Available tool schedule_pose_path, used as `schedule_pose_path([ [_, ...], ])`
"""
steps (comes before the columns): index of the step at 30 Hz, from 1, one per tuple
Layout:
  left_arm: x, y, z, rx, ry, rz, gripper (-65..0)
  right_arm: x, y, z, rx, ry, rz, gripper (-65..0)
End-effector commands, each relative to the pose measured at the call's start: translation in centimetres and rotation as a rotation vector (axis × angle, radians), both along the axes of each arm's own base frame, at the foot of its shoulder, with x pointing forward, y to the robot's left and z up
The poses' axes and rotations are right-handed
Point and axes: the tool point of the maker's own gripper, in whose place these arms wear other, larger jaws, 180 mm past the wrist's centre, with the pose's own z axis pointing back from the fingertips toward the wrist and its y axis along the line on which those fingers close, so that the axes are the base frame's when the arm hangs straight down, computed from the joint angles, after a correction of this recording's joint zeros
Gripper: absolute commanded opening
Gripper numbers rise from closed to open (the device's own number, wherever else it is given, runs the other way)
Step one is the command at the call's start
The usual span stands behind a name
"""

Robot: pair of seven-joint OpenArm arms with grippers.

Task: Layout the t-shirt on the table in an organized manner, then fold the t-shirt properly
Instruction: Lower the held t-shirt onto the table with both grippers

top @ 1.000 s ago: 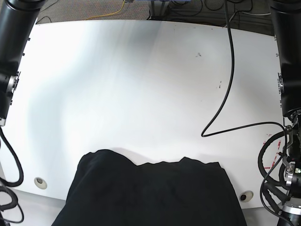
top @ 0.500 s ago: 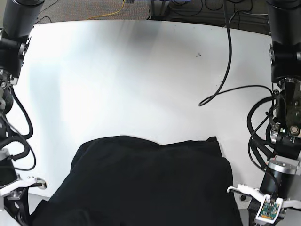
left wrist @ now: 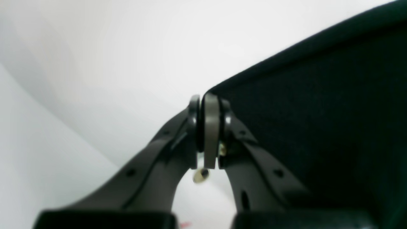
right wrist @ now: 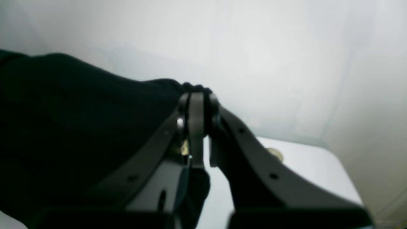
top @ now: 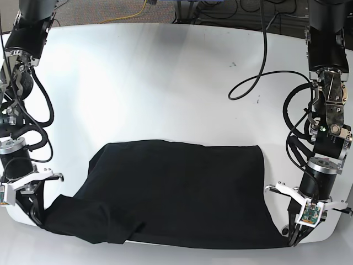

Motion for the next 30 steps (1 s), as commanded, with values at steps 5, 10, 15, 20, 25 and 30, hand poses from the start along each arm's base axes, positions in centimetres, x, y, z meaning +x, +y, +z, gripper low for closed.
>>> schedule_pose_path([
  [5, -0.1, 1.4, 1.2, -0.023, -0.047, 0.047, -65.0, 0.4, -0.6, 1.4, 0.019, -0.058, -0.025, -65.0],
  [10, 0.5, 1.5, 0.3, -0.034, -0.023, 0.054, -65.0, 2.0, -0.1, 1.7, 0.049, -0.061, -0.010, -65.0],
  [15, 1.2, 1.6, 0.4, -0.054, -0.021, 0.060, -65.0, 3.7, -0.8, 1.0, 0.079, -0.029, -0.023, -65.0],
  [20, 1.2, 1.6, 1.0, -0.055, -0.033, 0.058, -65.0, 4.2, -0.8, 1.8, 0.083, -0.043, -0.022, -65.0],
  [25, 1.1, 1.4, 1.0, -0.057, -0.034, 0.051, -65.0, 4.2, -0.9, 1.8, 0.083, -0.044, -0.025, -65.0],
  [30, 1.2, 1.6, 0.8, -0.055, -0.029, 0.059, -65.0, 4.6, -1.6, 0.8, 0.095, -0.014, -0.040, -65.0],
])
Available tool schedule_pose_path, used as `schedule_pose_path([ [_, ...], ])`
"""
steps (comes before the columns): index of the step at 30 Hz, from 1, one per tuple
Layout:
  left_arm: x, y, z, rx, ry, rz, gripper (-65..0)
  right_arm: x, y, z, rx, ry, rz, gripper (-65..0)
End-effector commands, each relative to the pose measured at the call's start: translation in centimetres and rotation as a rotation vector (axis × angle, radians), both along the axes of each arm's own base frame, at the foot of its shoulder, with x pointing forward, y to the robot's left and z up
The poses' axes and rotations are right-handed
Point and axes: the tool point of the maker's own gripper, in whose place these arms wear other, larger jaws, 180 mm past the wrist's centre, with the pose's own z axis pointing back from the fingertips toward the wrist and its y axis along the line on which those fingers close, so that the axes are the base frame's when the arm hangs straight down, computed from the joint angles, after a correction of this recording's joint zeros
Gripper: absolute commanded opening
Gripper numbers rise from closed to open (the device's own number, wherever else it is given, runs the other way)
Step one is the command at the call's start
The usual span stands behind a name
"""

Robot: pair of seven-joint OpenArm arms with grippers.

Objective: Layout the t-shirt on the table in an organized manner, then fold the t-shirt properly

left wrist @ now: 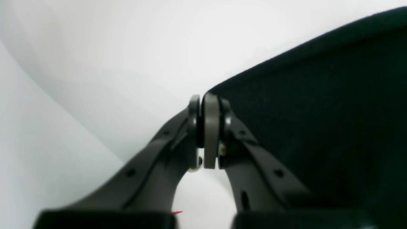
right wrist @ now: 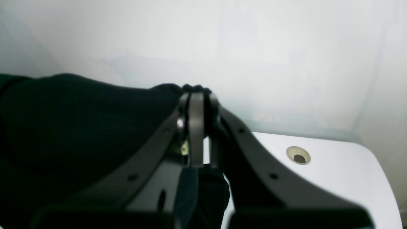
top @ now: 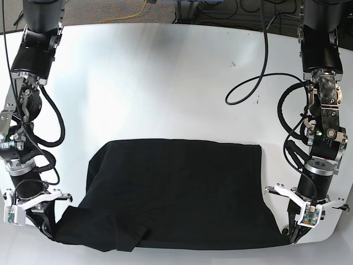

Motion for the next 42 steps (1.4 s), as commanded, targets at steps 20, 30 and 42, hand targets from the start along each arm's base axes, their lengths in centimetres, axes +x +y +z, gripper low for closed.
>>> schedule_pose_path([
  [20, 6.3, 4.5, -3.1, -0.044, 0.006, 0.061, -65.0, 8.2, -1.7, -1.1, 0.071, 0.068, -0.106, -65.0],
  [30, 8.0, 4.7, -3.9, -0.048, -0.019, 0.008, -63.8, 12.6, 1.8, -3.1, 0.045, 0.100, -0.082, -65.0],
  [42, 6.6, 3.7, -4.3, -0.034, -0.022, -0.028, -63.8, 13.4, 4.4, -3.7, 0.027, 0.108, -0.062, -65.0],
])
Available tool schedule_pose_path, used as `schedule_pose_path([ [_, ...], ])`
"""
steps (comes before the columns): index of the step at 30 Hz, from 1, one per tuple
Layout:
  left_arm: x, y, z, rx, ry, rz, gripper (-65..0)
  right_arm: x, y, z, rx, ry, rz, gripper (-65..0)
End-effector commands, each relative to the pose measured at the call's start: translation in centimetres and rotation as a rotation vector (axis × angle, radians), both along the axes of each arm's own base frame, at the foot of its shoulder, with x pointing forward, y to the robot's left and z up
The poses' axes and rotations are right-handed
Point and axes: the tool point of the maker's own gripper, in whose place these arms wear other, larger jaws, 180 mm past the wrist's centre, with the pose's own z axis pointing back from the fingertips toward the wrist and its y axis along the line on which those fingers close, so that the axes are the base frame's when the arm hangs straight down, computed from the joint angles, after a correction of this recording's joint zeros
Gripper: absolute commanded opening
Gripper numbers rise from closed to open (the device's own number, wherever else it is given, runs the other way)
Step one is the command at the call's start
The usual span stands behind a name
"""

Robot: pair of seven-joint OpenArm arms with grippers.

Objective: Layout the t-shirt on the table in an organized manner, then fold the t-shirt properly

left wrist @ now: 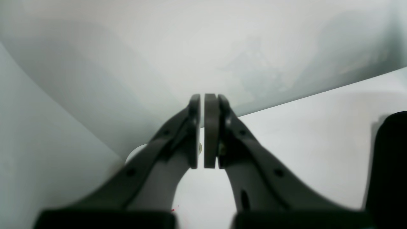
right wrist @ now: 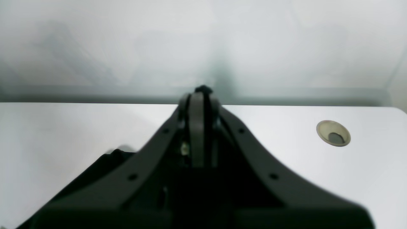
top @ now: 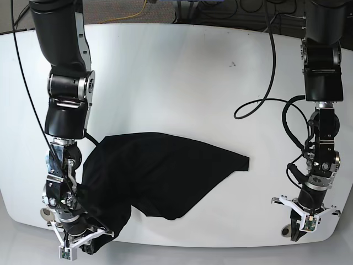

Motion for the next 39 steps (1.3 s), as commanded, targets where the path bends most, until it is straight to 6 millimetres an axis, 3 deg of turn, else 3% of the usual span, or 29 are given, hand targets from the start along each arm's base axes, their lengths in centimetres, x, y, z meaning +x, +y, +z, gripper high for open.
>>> schedule_pose_path([
  [1, -0.9, -1.0, 3.0, 0.014, -0.092, -0.043, -63.8, 0.7, -0.1, 4.4, -0.011, -0.113, -0.001, -65.0],
  [5, -2.5, -3.3, 1.5, 0.048, -0.046, -0.131, -63.6, 0.6, 0.1, 3.6, -0.007, -0.098, 0.001, -65.0],
  [10, -3.5, -4.5, 0.9, 0.064, 0.011, -0.138, -63.3, 0.2, 0.3, 2.7, -0.010, -0.088, 0.005, -65.0],
  [13, -3.6, -5.9, 0.4, 0.038, 0.045, -0.141, -59.7, 0.0, 0.0, 2.1, -0.014, -0.077, 0.002, -65.0],
  [17, -4.1, -7.1, 0.4, 0.027, 0.068, -0.144, -46.2, -0.3, 0.0, 1.2, -0.016, -0.062, 0.003, -65.0],
  [23, -5.2, -8.5, -0.4, 0.009, 0.096, -0.157, -17.8, -0.5, -0.1, 0.4, -0.017, -0.046, 0.002, -65.0],
  [25, -5.3, -9.1, -0.4, -0.005, 0.095, -0.164, -14.4, -0.8, -0.1, -0.3, -0.016, -0.036, 0.003, -65.0],
  [28, -5.6, -9.1, -1.7, -0.010, 0.131, -0.159, -16.0, -1.0, -0.1, -0.1, -0.023, -0.044, 0.003, -65.0],
  [39, -6.8, -9.6, -3.1, -0.014, 0.158, -0.169, -17.1, -0.2, -0.1, 0.2, -0.009, -0.036, 0.001, -65.0],
])
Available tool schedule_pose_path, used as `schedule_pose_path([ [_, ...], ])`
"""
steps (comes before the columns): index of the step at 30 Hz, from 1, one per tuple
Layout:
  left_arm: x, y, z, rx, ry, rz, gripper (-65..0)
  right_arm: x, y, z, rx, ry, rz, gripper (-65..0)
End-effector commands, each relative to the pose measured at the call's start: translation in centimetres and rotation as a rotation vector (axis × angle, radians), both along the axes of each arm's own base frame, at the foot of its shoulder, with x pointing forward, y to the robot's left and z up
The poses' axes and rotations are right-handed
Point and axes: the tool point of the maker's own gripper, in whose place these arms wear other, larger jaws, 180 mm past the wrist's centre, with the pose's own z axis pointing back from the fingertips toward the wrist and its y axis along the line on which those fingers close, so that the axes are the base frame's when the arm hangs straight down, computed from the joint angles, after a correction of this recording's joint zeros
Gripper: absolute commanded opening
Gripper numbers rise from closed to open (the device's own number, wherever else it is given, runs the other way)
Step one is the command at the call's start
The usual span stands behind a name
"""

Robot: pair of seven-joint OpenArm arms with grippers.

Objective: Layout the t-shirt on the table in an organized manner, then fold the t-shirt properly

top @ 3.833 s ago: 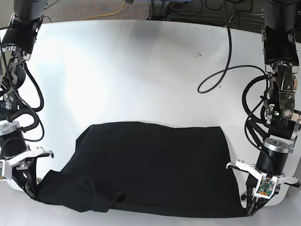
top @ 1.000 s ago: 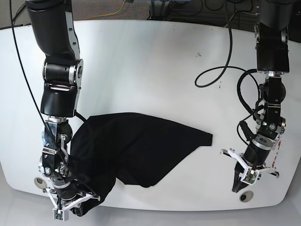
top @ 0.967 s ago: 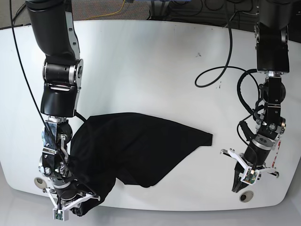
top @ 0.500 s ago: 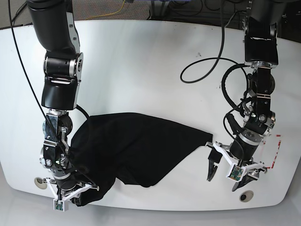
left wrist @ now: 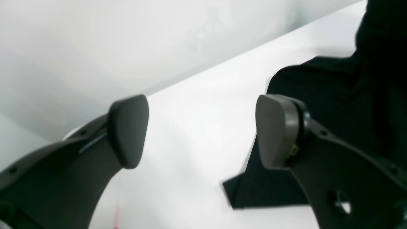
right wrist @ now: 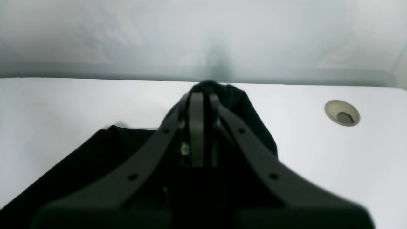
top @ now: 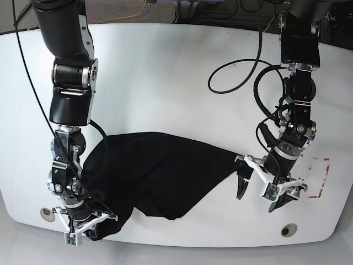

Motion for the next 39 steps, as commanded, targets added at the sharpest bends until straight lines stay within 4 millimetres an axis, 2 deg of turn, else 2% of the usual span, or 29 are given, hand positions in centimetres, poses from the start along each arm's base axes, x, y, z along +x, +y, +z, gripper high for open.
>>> schedule_pose_path([
  [1, 0.0, -0.3, 2.2, -0.012, -0.066, -0.011, -17.1, 1.8, -0.2, 4.3, 0.013, -0.092, -0.002, -65.0],
  [6, -0.7, -0.5, 2.0, -0.013, -0.066, -0.017, -17.1, 3.1, -0.5, 4.6, 0.035, -0.082, -0.013, -65.0],
  [8, -0.8, -0.5, 2.0, -0.013, -0.066, -0.018, -17.1, 3.8, -0.7, 4.8, 0.043, -0.087, -0.018, -62.7],
  [9, -0.9, -0.5, 1.8, -0.013, -0.061, -0.019, -17.1, 4.2, -0.6, 4.9, 0.043, -0.083, -0.015, -59.3],
  [11, -1.1, -0.5, 1.6, -0.011, -0.058, -0.020, -17.1, 5.0, -0.3, 4.5, 0.033, -0.063, -0.010, -51.1],
  [13, -1.3, -0.6, 1.5, -0.011, -0.057, -0.021, -17.1, 5.7, -0.2, 4.3, 0.016, -0.050, -0.007, -39.9],
  [15, -1.3, -0.6, 1.4, -0.012, -0.055, -0.020, -17.1, 6.4, 0.1, 4.6, -0.009, -0.048, 0.002, -24.4],
  [16, -1.4, -0.5, 1.4, -0.010, -0.053, -0.020, -17.1, 6.5, 0.2, 4.6, -0.013, -0.048, 0.004, -20.8],
  [17, -1.4, -0.5, 1.3, -0.010, -0.052, -0.020, -17.1, 6.7, 0.1, 5.1, -0.033, -0.059, 0.008, -10.2],
  [19, -1.6, -0.5, 1.4, -0.007, -0.056, -0.022, -17.1, 6.5, -0.3, 5.1, -0.055, -0.061, 0.009, -1.4],
  [22, -1.8, -0.7, 1.5, -0.008, -0.060, -0.025, -17.1, 5.7, -1.0, 5.4, -0.088, -0.072, 0.009, 0.0],
  [27, -1.9, -0.3, 1.7, -0.010, -0.066, -0.016, -17.1, 2.7, -2.6, 5.1, -0.146, -0.051, 0.005, 0.0],
  [32, -1.7, 1.8, 2.3, -0.020, -0.080, 0.042, -16.7, -1.1, -3.4, 4.1, -0.170, -0.044, -0.001, 0.0],
  [33, -1.6, 2.3, 2.4, -0.023, -0.080, 0.056, -16.7, -2.7, -4.0, 3.5, -0.158, -0.040, -0.016, 0.0],
  [36, -1.6, 3.0, 2.6, -0.026, -0.085, 0.073, -16.6, -5.3, -4.9, 2.4, -0.144, -0.032, -0.042, 0.0],
  [39, -1.6, 3.9, 2.7, -0.031, -0.089, 0.098, -16.6, -7.9, -4.3, 1.1, -0.130, -0.036, -0.028, 0.0],
])
